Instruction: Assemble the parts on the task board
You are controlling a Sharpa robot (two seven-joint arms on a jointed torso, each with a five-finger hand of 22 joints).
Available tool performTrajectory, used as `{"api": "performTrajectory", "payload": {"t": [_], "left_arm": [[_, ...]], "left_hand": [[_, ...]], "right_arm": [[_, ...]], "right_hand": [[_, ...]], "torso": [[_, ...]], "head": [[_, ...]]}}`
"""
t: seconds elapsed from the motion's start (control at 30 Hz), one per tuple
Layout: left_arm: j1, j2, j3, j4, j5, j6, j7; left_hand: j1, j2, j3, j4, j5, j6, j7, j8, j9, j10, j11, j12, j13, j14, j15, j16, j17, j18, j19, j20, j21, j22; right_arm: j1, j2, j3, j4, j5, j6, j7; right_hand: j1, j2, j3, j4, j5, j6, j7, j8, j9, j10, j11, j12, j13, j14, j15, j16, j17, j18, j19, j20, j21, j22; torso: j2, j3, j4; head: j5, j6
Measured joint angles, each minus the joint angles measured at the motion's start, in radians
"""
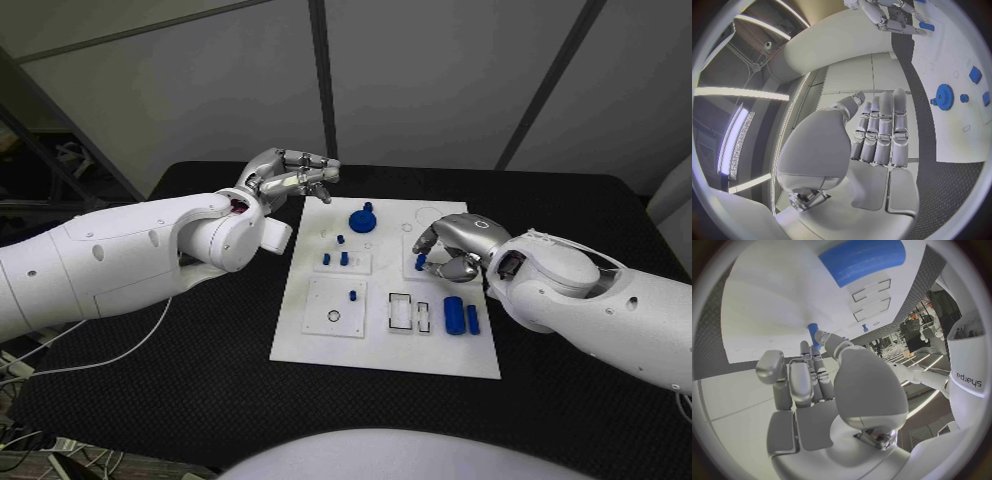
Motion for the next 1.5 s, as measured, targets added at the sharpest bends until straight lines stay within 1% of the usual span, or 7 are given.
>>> {"api": "performTrajectory", "payload": {"t": [0.27, 0.47, 0.7, 0.9, 1.13, 1.2, 1.5], "left_arm": [[0.000, 0.000, 0.000, 0.000, 0.000, 0.000, -0.001], [0.000, 0.000, 0.000, 0.000, 0.000, 0.000, -0.001], [0.000, 0.000, 0.000, 0.000, 0.000, 0.000, -0.001], [0.000, -0.001, 0.000, 0.001, 0.000, 0.000, -0.001], [0.000, -0.001, 0.000, 0.000, 0.000, 0.000, -0.002], [0.000, -0.001, 0.000, 0.000, 0.000, 0.000, -0.002], [0.000, 0.004, 0.000, -0.006, 0.000, 0.000, -0.002]], "left_hand": [[0.000, 0.000, 0.000, 0.000, 0.000, 0.000, 0.000, 0.000, 0.000, 0.000, 0.000, 0.000, 0.000, 0.000, 0.000, 0.000, 0.000, 0.000, 0.000, 0.000, 0.000, 0.000], [-0.003, 0.003, 0.000, 0.000, 0.000, 0.000, 0.000, 0.000, 0.000, 0.000, 0.000, 0.000, 0.001, 0.000, 0.000, 0.000, 0.000, 0.000, 0.000, 0.000, 0.000, -0.001], [-0.004, 0.004, 0.000, 0.000, 0.000, 0.000, 0.000, 0.000, 0.000, 0.000, 0.000, 0.000, 0.001, 0.000, 0.000, 0.000, 0.000, 0.000, 0.000, 0.000, 0.000, -0.001], [-0.004, 0.004, 0.000, 0.000, 0.000, 0.000, 0.000, 0.000, 0.000, 0.000, 0.000, 0.000, 0.001, 0.000, 0.000, 0.000, 0.000, 0.000, 0.000, 0.000, 0.000, -0.001], [-0.004, 0.004, 0.000, 0.000, 0.000, 0.000, 0.000, 0.000, 0.000, 0.000, 0.000, 0.000, 0.001, 0.000, 0.000, 0.000, -0.001, 0.000, 0.000, 0.000, 0.000, -0.001], [-0.004, 0.004, 0.000, 0.000, 0.000, 0.000, 0.000, 0.000, 0.000, 0.000, 0.000, 0.000, 0.001, 0.000, 0.000, 0.000, -0.001, 0.000, 0.000, 0.000, 0.000, -0.001], [-0.004, 0.004, 0.000, 0.000, 0.000, 0.000, 0.000, 0.000, 0.000, 0.000, 0.000, 0.000, 0.001, 0.000, 0.000, 0.000, -0.001, 0.000, 0.000, 0.000, 0.000, -0.001]], "right_arm": [[0.000, 0.014, 0.000, -0.009, -0.004, 0.016, -0.001], [0.000, 0.019, 0.000, -0.012, -0.006, 0.023, -0.001], [0.001, 0.023, 0.001, -0.014, -0.007, 0.025, -0.002], [0.002, 0.023, 0.001, -0.014, -0.011, 0.024, -0.010], [0.000, 0.013, 0.000, 0.000, -0.014, 0.014, -0.018], [-0.001, 0.008, 0.000, 0.006, -0.014, 0.009, -0.019], [0.000, -0.019, 0.000, 0.049, 0.002, -0.032, -0.021]], "right_hand": [[0.004, 0.012, 0.007, 0.007, -0.020, 0.047, -0.005, 0.014, 0.011, 0.063, -0.015, 0.026, 0.005, 0.000, -0.014, 0.010, 0.011, 0.000, 0.024, -0.011, 0.018, 0.034], [0.004, 0.012, 0.010, 0.010, -0.022, 0.060, -0.010, 0.020, 0.014, 0.074, -0.018, 0.027, 0.006, 0.000, -0.015, 0.010, 0.014, 0.000, 0.028, -0.014, 0.023, 0.040], [0.014, 0.021, 0.009, 0.009, -0.027, 0.096, -0.017, 0.032, 0.021, 0.105, -0.030, 0.040, 0.012, 0.000, -0.029, 0.016, 0.021, 0.000, 0.036, -0.018, 0.034, 0.053], [0.027, 0.034, 0.011, 0.007, -0.070, 0.134, -0.026, 0.052, 0.032, 0.141, -0.044, 0.054, 0.024, 0.002, -0.041, 0.020, 0.028, 0.000, 0.050, -0.029, 0.046, 0.073], [0.030, 0.037, 0.012, 0.004, -0.075, 0.139, -0.027, 0.057, 0.036, 0.147, -0.045, 0.054, 0.029, 0.000, -0.043, 0.020, 0.028, 0.000, 0.055, -0.027, 0.053, 0.078], [0.040, 0.047, 0.012, 0.003, -0.076, 0.139, -0.027, 0.057, 0.038, 0.147, -0.045, 0.053, 0.029, 0.000, -0.043, 0.020, 0.028, 0.000, 0.057, -0.029, 0.053, 0.080], [0.042, 0.045, 0.018, 0.004, -0.065, 0.139, -0.028, 0.057, 0.038, 0.147, -0.044, 0.052, 0.030, 0.000, -0.043, 0.024, 0.030, 0.000, 0.059, -0.030, 0.053, 0.083]], "torso": [[-0.001, 0.0004, -0.0002], [-0.001, 0.0004, -0.0009], [-0.001, 0.0004, -0.0009], [-0.001, 0.0004, -0.0008], [-0.001, 0.0004, -0.0006], [-0.002, 0.0004, -0.0006], [-0.002, 0.0010, -0.0006]], "head": [[0.004, -0.003], [0.004, -0.004], [0.005, -0.007], [0.005, -0.009], [0.006, -0.010], [0.006, -0.009], [0.003, -0.003]]}}
